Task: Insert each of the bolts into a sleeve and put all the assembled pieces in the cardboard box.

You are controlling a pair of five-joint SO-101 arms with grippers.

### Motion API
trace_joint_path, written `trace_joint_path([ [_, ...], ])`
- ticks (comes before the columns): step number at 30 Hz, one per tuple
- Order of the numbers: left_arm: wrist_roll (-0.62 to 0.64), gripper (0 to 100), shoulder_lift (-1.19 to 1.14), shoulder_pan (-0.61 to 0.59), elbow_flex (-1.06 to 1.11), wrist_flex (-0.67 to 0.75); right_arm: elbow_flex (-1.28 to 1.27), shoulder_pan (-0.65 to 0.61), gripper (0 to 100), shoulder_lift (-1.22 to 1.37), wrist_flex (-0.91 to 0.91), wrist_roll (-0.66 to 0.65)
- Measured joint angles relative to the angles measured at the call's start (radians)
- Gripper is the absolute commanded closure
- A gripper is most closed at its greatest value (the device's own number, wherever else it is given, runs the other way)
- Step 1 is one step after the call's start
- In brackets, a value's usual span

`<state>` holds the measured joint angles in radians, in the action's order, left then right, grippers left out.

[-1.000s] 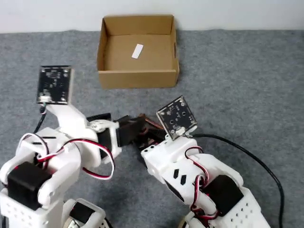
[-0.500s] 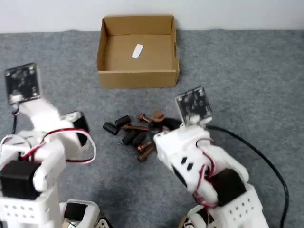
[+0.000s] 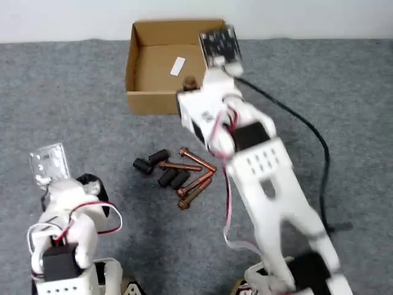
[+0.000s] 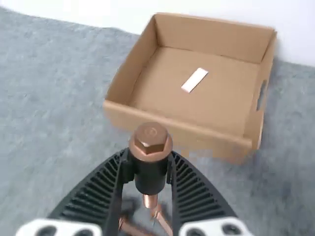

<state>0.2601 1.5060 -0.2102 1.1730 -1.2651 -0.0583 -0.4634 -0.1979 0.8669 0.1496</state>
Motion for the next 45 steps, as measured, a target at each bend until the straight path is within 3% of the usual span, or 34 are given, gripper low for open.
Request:
trace_joint_path([
  [11,-0.038,100,0.069,0.000,0.083,0.011,0.675,0.110,99.1,0.695,-0.037,-0.158],
  [19,-0.038,100,0.071,0.000,0.083,0.011,1.146,0.117,98.5,1.138,-0.046,-0.275],
  [22,-0.038,100,0.071,0.000,0.083,0.011,1.287,0.117,92.8,1.250,-0.008,-0.304],
  [26,-0.038,100,0.071,0.000,0.083,0.011,1.425,0.117,79.1,1.343,0.083,-0.316],
  [35,-0.038,100,0.072,0.000,0.083,0.011,1.579,0.117,78.4,1.361,0.269,-0.316],
  [43,-0.038,100,0.072,0.000,0.083,0.011,1.691,0.117,99.5,1.358,0.512,-0.316],
  [45,-0.038,100,0.072,0.000,0.083,0.011,1.691,0.117,97.6,1.347,0.586,-0.316],
])
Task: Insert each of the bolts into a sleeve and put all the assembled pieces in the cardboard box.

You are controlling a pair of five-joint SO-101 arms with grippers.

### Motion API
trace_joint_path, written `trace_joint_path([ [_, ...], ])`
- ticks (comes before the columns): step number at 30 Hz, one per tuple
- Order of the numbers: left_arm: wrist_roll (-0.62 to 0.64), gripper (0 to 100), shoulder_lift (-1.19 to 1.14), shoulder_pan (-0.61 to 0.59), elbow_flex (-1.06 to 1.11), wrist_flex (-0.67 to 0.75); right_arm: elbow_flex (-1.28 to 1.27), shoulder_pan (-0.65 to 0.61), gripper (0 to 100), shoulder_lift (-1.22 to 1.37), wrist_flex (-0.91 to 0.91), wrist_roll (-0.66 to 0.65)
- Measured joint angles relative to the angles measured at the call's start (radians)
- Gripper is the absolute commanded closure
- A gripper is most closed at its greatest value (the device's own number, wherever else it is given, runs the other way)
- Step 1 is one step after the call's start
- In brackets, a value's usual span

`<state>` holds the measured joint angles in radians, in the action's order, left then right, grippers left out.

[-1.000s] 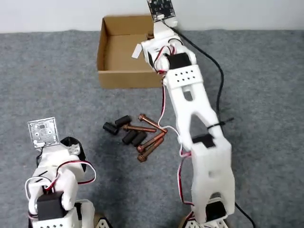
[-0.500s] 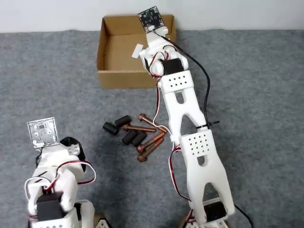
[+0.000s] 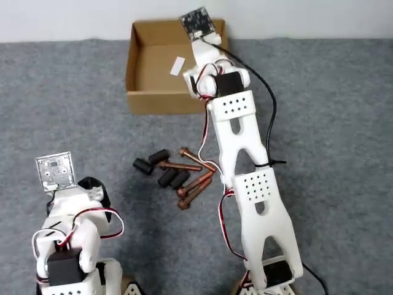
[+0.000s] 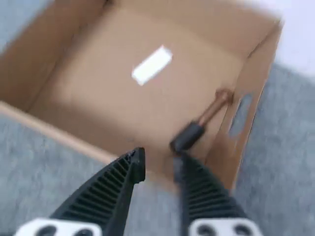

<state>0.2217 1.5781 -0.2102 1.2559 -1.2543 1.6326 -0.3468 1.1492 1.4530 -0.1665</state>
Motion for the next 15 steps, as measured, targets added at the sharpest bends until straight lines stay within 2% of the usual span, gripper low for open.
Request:
trace_joint_path([
  [7,0.000,100,0.000,0.000,0.000,0.000,0.000,0.000,97.4,-0.137,0.284,0.000],
  [15,0.000,100,0.000,0.000,0.018,0.000,0.000,0.000,97.5,-0.245,0.301,-0.003],
])
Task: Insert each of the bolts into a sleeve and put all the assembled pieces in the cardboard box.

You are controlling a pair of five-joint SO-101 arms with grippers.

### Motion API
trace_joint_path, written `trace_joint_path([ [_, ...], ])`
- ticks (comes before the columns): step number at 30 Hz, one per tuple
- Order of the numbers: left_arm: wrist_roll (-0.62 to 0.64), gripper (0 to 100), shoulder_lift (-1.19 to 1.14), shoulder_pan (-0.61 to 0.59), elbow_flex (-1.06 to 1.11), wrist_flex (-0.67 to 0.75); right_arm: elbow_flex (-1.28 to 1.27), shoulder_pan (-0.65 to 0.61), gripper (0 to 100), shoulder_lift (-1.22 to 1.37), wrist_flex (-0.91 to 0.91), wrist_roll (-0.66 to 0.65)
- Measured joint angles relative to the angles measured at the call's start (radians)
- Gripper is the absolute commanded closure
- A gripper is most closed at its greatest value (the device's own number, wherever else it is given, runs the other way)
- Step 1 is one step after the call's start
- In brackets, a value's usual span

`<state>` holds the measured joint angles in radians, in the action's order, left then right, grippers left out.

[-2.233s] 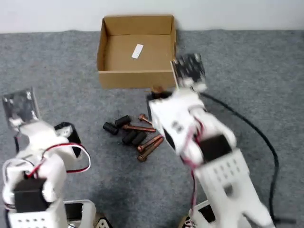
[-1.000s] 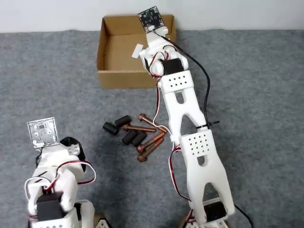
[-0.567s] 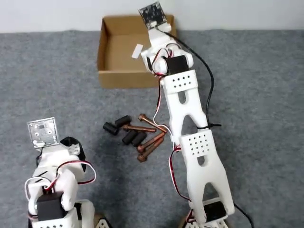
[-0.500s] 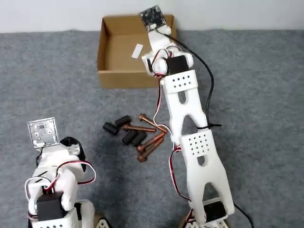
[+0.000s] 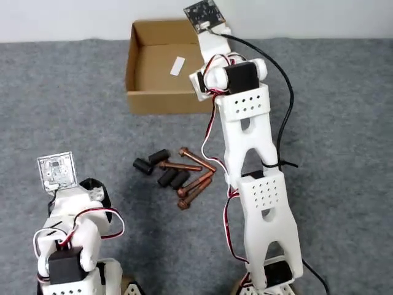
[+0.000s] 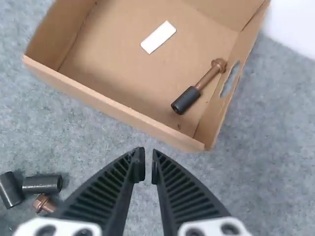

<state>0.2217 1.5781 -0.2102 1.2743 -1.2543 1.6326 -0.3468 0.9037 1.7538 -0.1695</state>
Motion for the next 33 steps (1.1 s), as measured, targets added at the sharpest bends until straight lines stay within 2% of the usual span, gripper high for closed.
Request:
trace_joint_path([
  [5,0.000,100,0.002,-0.037,0.002,0.006,-0.158,0.000,97.4,-0.132,0.000,-0.009],
  [12,-0.057,100,0.005,-0.203,0.055,0.014,-0.738,-0.066,97.3,-0.451,0.002,-0.164],
  [17,-0.100,100,0.002,-0.276,0.104,0.014,-0.996,-0.149,96.9,-0.511,0.002,-0.249],
  [21,-0.114,100,0.000,-0.292,0.106,0.014,-1.079,-0.238,96.2,-0.511,0.002,-0.319],
  [24,-0.117,100,0.000,-0.292,0.106,0.014,-1.089,-0.285,89.7,-0.491,0.002,-0.371],
  [28,-0.117,100,0.000,-0.292,0.106,0.014,-1.089,-0.305,81.2,-0.437,0.002,-0.446],
  [33,-0.118,100,0.000,-0.292,0.106,0.014,-1.091,-0.311,81.1,-0.420,0.002,-0.588],
])
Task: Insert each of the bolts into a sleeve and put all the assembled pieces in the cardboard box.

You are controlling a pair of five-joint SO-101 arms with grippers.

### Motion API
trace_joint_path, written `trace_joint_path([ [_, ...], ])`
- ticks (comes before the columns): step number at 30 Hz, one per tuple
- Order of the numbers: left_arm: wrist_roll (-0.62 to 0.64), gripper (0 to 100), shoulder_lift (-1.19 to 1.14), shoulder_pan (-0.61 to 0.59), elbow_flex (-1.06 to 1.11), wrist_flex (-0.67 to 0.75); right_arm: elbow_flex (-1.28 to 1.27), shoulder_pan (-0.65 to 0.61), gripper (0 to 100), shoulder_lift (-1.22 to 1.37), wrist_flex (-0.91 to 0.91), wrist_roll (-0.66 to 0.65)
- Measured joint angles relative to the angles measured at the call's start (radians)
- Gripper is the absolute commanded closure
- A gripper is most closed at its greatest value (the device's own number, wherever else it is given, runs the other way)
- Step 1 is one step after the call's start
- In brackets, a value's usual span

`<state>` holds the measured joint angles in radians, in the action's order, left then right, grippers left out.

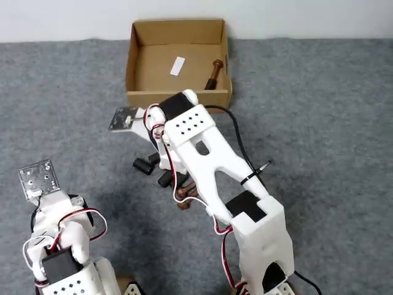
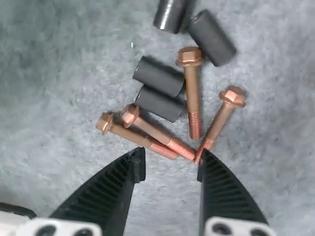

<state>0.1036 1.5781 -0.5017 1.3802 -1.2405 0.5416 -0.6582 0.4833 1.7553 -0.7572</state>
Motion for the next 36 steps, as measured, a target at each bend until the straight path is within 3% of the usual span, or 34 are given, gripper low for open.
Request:
trace_joint_path([
  [10,0.000,100,0.000,0.000,0.000,0.000,-0.196,-0.029,81.1,-0.018,0.000,-0.181],
  [36,0.000,100,0.000,0.000,0.000,0.000,-0.204,-0.034,81.2,0.132,-0.222,-0.244],
])
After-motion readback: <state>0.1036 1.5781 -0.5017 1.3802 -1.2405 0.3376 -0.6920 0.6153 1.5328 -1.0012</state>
